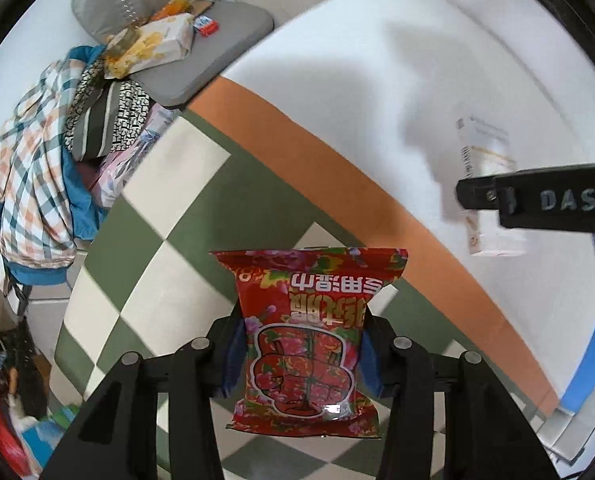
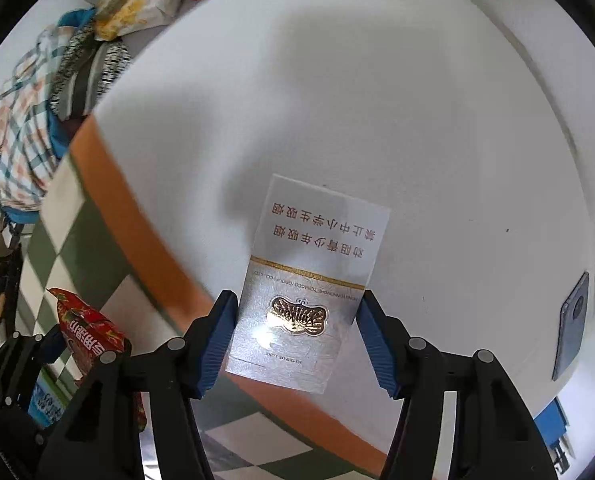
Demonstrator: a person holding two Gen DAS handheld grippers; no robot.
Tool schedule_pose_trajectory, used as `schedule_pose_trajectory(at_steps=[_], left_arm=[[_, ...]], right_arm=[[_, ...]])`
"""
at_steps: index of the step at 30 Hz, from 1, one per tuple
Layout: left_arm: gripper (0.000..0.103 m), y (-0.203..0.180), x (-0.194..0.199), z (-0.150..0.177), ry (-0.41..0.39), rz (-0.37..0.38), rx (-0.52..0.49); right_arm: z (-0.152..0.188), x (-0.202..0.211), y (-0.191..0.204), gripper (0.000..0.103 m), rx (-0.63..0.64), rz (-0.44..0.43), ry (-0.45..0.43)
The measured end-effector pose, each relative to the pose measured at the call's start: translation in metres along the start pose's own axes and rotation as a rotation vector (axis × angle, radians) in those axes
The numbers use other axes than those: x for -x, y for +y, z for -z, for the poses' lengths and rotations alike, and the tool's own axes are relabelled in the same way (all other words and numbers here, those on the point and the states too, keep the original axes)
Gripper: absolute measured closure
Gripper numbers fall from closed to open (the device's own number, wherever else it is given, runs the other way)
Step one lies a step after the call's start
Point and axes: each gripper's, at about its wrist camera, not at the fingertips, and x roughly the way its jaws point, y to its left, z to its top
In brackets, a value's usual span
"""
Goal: Organize soft objects
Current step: 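Carry the red candy bag and white card over the box with both tools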
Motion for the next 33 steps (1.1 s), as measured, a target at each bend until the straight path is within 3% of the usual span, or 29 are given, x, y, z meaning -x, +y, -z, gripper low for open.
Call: schedule_pose_trajectory(at_steps=[5, 10, 19, 23, 31, 33], left_arm=[[0.060, 0.014, 0.046, 0.026, -0.084, 0.049, 0.082], [0.060, 0.038, 0.104, 0.077, -0.174, 0.119, 0.225], [0.060, 0.092, 0.173, 0.196, -0.256, 0.245, 0.509], [0.060, 0.117, 0.188, 0.253, -0.260, 0.216, 0.585], [0.060, 0.192, 0.193, 0.360, -0.233, 0.119, 0.746], [0.060, 0.207, 0.190, 0.374, -0.227, 0.113, 0.772]], right_arm=[[0.015, 0.037, 0.018, 0.041, 0.057, -0.034, -0.046], [0.050, 0.083, 0.045, 0.041, 0.141, -0.070, -0.105], [0.172, 0.145, 0.122, 0.041, 0.301, -0.178, -0.150], [0.234, 0.158, 0.150, 0.041, 0.385, -0.228, -0.143], [0.337, 0.160, 0.261, 0.041, 0.571, -0.303, -0.123], [0.360, 0.159, 0.291, 0.041, 0.618, -0.305, -0.119]])
